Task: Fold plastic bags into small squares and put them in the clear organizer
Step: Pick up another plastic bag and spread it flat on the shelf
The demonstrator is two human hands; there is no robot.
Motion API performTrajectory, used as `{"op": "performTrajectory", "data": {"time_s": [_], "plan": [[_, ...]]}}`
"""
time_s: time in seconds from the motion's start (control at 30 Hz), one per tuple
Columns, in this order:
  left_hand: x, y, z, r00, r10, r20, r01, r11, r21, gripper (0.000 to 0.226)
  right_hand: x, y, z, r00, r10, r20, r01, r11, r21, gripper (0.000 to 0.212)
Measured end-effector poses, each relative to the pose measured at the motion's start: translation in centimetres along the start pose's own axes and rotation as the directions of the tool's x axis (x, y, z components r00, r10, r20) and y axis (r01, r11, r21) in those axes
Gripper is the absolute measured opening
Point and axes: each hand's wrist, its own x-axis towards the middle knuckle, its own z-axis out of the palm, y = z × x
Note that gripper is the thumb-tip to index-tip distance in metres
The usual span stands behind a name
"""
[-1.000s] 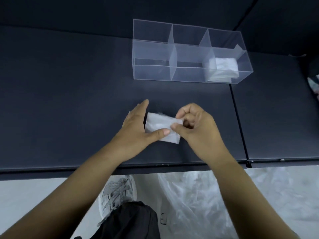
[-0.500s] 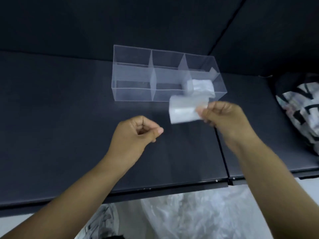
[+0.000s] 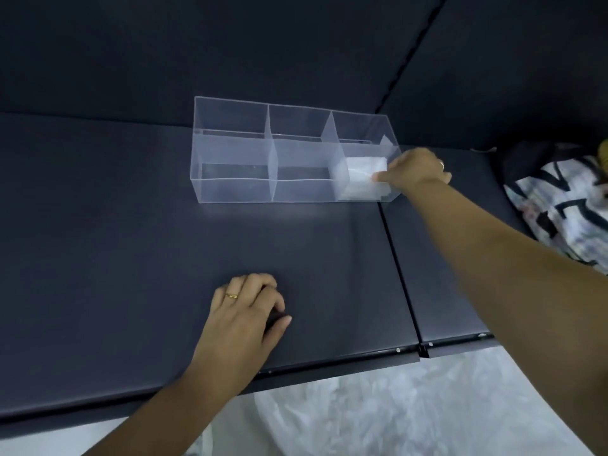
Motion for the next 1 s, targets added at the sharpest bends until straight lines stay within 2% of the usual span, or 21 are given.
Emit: {"op": "performTrajectory", "data": {"time_s": [0.07,0.17,0.2,0.27,0.3,0.33,0.37,0.4,0.47,0.5,0.53,0.57,0.63,0.67,0.73,0.8,0.83,0.87,0.9,0.93,1.0], "plan": [[-0.2,0.3,-0.1,0.995,0.034,0.093,-0.045,0.992,0.119,0.029,-0.7,0.1,-0.6,0.998,-0.055,-0.035,0.056,0.998,0.025,0.063],[-0.5,0.2,-0.2,0.971,0.062,0.231,-0.120,0.962,0.246,0.051,-4.2,1.3,-1.4,0.960,-0.154,-0.233,0.211,0.946,0.246,0.062],[-0.6,0.2,-0.2,0.964,0.059,0.260,-0.129,0.957,0.260,0.055,-6.5,2.0,-1.2,0.922,-0.185,-0.341,0.295,0.905,0.306,0.056],[-0.7,0.1,-0.1,0.955,0.056,0.290,-0.139,0.952,0.273,0.060,-12.8,4.1,0.8,0.792,-0.304,-0.529,0.518,0.793,0.321,0.030],[-0.7,0.1,0.0,0.953,0.056,0.297,-0.142,0.950,0.278,0.061,-16.9,5.4,2.6,0.747,-0.405,-0.527,0.612,0.728,0.309,0.017],[-0.8,0.1,0.1,0.953,0.056,0.299,-0.144,0.948,0.282,0.062,-21.2,7.0,4.9,0.728,-0.512,-0.457,0.669,0.676,0.308,0.011],[-0.8,0.1,0.2,0.954,0.058,0.294,-0.145,0.947,0.286,0.063,-25.5,8.6,7.2,0.733,-0.599,-0.323,0.680,0.658,0.322,0.013],[-0.9,0.1,0.2,0.956,0.058,0.288,-0.144,0.946,0.289,0.063,-29.4,10.4,9.6,0.749,-0.645,-0.152,0.655,0.685,0.318,0.020],[-0.9,0.1,0.2,0.954,0.050,0.294,-0.139,0.947,0.291,0.063,-34.8,13.4,13.8,0.790,-0.574,0.214,0.536,0.817,0.212,0.055],[-0.8,0.1,0.2,0.952,0.045,0.302,-0.137,0.947,0.290,0.064,-36.2,14.6,15.2,0.809,-0.489,0.327,0.463,0.872,0.158,0.068],[-0.8,0.1,0.1,0.950,0.044,0.310,-0.138,0.948,0.287,0.064,-36.6,15.4,16.2,0.824,-0.440,0.356,0.425,0.897,0.124,0.069],[-0.8,0.1,0.1,0.947,0.042,0.319,-0.137,0.949,0.283,0.064,-36.5,15.5,16.5,0.841,-0.421,0.339,0.407,0.906,0.115,0.059],[-0.9,0.2,-0.1,0.941,0.034,0.336,-0.134,0.951,0.280,0.065,-35.8,14.5,15.6,0.868,-0.413,0.276,0.376,0.909,0.180,0.024],[-0.8,0.2,-0.2,0.940,0.033,0.339,-0.135,0.949,0.285,0.066,-35.4,13.7,14.4,0.869,-0.422,0.256,0.361,0.897,0.255,0.014],[-0.6,0.2,-0.5,0.936,0.029,0.350,-0.125,0.959,0.253,0.071,-34.1,12.3,10.9,0.872,-0.420,0.254,0.266,0.839,0.475,0.016],[-0.1,-0.1,-0.9,0.941,0.029,0.337,-0.046,0.998,0.043,0.084,-32.4,10.7,6.2,0.900,-0.398,0.180,0.179,0.712,0.678,0.024],[0.0,-0.3,-1.4,0.942,-0.015,0.334,0.064,0.988,-0.138,0.089,-31.4,10.0,4.1,0.925,-0.359,0.125,0.154,0.655,0.740,0.026],[0.0,-0.6,-2.1,0.929,-0.087,0.360,0.215,0.918,-0.333,0.089,-30.3,9.3,2.2,0.944,-0.320,0.077,0.136,0.593,0.794,0.029],[0.0,-0.9,-2.8,0.903,-0.141,0.405,0.348,0.792,-0.502,0.084,-29.3,8.5,0.6,0.958,-0.283,0.040,0.119,0.524,0.843,0.033],[0.0,-0.9,-3.6,0.888,-0.150,0.434,0.419,0.651,-0.633,0.080,-28.1,7.8,-0.5,0.968,-0.249,0.016,0.104,0.461,0.881,0.036],[0.4,-0.5,-4.4,0.895,-0.068,0.440,0.423,0.441,-0.792,0.084,-25.7,6.2,-1.5,0.974,-0.223,0.043,0.045,0.373,0.927,0.036]]}}
